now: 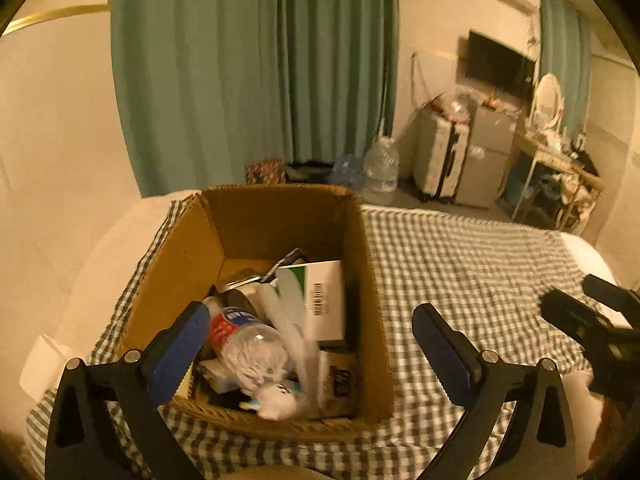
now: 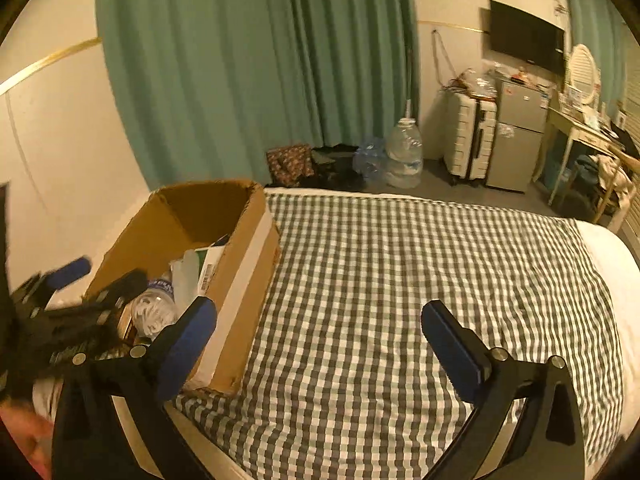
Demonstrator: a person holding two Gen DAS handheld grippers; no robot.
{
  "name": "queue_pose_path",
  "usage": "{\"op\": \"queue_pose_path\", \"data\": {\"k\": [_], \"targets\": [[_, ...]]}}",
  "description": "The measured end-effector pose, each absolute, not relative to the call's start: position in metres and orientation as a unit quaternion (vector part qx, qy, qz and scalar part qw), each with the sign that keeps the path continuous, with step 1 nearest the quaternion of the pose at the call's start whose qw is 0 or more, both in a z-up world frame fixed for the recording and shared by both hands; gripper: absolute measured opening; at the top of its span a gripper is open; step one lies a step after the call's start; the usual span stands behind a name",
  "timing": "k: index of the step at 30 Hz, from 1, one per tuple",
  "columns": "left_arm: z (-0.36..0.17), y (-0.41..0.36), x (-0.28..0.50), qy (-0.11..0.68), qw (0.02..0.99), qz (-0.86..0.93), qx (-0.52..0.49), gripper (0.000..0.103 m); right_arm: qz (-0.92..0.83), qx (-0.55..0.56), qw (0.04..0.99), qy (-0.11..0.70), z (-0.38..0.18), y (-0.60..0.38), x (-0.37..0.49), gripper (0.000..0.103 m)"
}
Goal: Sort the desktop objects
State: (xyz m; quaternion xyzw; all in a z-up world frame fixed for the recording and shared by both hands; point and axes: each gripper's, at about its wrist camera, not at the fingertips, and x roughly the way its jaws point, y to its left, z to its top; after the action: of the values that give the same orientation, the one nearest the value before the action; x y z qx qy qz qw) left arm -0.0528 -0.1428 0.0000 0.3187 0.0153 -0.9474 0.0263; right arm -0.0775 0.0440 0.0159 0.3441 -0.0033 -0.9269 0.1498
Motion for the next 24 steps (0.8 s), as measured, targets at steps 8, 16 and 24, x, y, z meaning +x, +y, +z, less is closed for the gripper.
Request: {"op": "queue_pose_path", "data": {"k": [8, 16, 24], "targets": [[0.002, -0.122, -0.05, -0.019, 0.021, -0.953, 0.301, 0.103, -0.937, 0.335, 0.101, -0.017, 0.007, 0.063, -0.059, 0.103], [-0.011, -0.136, -0.058, 0.01, 0.043, -0.944, 0.328, 0.103, -0.937, 0.335, 0.099, -0.023, 0.007, 0.067, -0.061, 0.103], [-0.018, -0.139, -0.061, 0.011, 0.041, -0.942, 0.333, 0.103, -0.935, 0.34, 0.103, -0.009, 0.003, 0.059, -0.062, 0.103]]}}
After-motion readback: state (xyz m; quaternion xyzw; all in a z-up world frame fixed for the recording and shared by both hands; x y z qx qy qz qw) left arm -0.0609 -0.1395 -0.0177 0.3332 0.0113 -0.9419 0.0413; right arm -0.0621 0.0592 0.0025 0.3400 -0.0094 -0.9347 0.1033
